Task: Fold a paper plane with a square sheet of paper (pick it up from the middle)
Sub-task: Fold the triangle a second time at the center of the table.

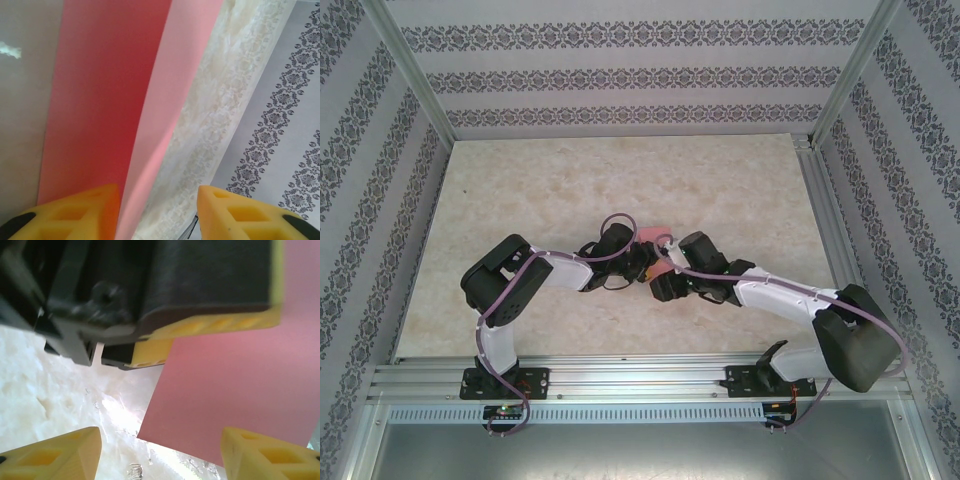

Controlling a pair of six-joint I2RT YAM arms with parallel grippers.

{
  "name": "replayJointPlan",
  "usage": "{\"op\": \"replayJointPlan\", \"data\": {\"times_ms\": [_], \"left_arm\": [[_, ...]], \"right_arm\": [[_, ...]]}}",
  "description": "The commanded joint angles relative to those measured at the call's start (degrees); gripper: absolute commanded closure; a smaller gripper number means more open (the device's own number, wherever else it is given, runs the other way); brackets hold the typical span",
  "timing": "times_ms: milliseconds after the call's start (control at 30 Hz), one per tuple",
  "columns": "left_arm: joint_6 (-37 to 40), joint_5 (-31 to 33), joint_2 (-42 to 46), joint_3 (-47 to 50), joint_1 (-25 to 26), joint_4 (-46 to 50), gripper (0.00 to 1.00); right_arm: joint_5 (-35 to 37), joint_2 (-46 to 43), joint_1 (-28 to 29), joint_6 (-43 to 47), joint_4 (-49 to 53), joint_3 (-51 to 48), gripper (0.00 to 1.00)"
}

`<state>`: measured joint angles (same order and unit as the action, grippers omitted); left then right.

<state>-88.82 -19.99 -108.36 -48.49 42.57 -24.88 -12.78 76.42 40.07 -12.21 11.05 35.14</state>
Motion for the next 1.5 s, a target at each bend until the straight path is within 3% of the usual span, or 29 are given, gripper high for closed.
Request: {"op": "replayJointPlan", "data": {"times_ms": [0, 167, 333, 633, 767, 1033, 1300, 1467], "left_arm": [[-1.6, 0.7, -1.1, -0.6, 0.9, -3.5, 0.53], [-1.6, 0.5, -1.3, -0.9, 0.9, -3.2, 0.54], [-1.7, 0.3, -1.4, -0.9, 0.9, -3.4, 0.54], [-1.8, 0.1, -1.4, -1.0, 0.9, -3.3, 0.54], [-1.8, 0.0, -1.4, -1.1, 0.9, -3.2, 0.54], [-1.2, 0.1, -1.0, -1.5, 0.9, -2.3, 0.54], [2.6, 1.3, 1.5, -2.6, 0.4, 3.3, 0.52], [7.6, 3.4, 6.6, -1.8, -1.6, 10.6, 0.46]], "right_arm": [[12.4, -3.8, 2.7, 3.2, -5.6, -3.6, 0.33], [14.9, -7.0, 5.4, 5.7, -11.4, -7.7, 0.3], [13.4, -2.5, 7.0, 7.0, -8.8, -4.9, 0.3], [19.4, 2.9, 8.7, 8.7, -11.9, -3.8, 0.3], [19.2, 3.4, 8.2, 9.4, -11.3, -2.8, 0.42], [13.3, 4.3, 6.1, 8.2, -9.2, -1.4, 0.78], [9.3, 4.3, 4.3, 6.7, -6.3, 0.4, 0.94], [3.4, 3.8, 3.3, 3.7, -5.1, 1.7, 0.98]]}}
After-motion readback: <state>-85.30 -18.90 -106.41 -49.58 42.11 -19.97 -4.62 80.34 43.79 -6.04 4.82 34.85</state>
